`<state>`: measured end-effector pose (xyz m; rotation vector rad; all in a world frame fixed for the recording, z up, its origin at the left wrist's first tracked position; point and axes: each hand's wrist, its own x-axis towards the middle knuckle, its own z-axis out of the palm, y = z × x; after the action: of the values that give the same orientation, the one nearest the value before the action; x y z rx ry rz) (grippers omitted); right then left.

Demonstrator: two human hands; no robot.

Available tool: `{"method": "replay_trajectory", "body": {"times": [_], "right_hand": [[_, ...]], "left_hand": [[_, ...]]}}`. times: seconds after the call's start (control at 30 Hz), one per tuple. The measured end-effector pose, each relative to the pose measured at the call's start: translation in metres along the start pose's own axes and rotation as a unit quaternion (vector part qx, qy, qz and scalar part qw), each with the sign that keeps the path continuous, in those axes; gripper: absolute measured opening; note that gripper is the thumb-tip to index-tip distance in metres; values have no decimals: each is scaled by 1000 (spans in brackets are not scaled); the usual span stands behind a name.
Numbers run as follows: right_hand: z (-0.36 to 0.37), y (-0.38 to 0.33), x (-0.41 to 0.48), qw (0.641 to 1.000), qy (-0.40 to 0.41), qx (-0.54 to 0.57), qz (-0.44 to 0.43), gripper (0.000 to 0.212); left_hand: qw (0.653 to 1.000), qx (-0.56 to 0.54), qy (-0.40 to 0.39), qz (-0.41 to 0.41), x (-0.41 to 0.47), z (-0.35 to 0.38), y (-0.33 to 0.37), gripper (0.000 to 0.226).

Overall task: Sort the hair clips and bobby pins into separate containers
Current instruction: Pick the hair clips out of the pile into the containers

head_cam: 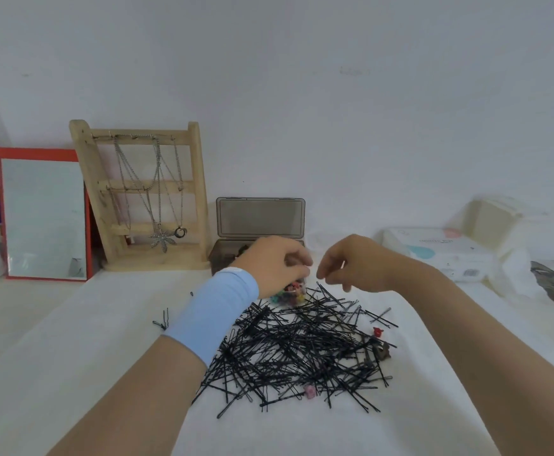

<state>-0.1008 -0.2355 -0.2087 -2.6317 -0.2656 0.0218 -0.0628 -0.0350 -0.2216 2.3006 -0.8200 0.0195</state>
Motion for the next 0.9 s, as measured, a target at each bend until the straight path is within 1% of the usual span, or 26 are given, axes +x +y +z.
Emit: {"method": "replay_trajectory", "body": {"times": [0.03,0.1,0.17,0.23,0.27,0.33,0.37,0.47,0.5,0.63,0.73,0.8,0.83,0.9], "right_hand": [[-2,1,-10,999,-37,-18,12,26],[-5,5,-29,993,-96,-53,40,30],[-6,9,-44,986,-124,-85,74,34],[-4,13,-54,977,-139,-130,97,31],[-2,14,-56,972,-141,-156,104,24],[4,18,-59,967,-130,-188,113,14],[7,19,-60,967,-123,-191,114,13],[8,25,-64,972,-113,-170,118,23],[7,27,-65,975,-111,-154,119,24],[0,36,-69,986,-89,-77,114,22],[-5,37,-67,991,-71,-49,106,23],[-6,35,-66,990,-87,-32,107,26],[-6,34,-66,988,-99,-29,112,24],[-6,32,-64,985,-110,-33,126,12]], "left_hand": [[1000,-11,-28,3,-4,8,8,8],[997,10,-70,19,-9,22,21,6],[993,29,-104,39,-12,36,32,7],[988,26,-140,54,-15,48,43,7],[985,25,-157,61,-16,54,48,8],[980,31,-182,75,-18,68,57,13],[978,36,-192,80,-18,74,60,17],[972,65,-208,90,-16,86,63,25],[972,70,-204,93,-15,87,62,24],[981,62,-158,93,-12,81,57,6],[987,24,-145,66,-12,71,50,3],[983,14,-172,62,-13,67,47,12],[980,22,-188,67,-13,68,47,18],[973,65,-203,85,-13,72,48,25]]}}
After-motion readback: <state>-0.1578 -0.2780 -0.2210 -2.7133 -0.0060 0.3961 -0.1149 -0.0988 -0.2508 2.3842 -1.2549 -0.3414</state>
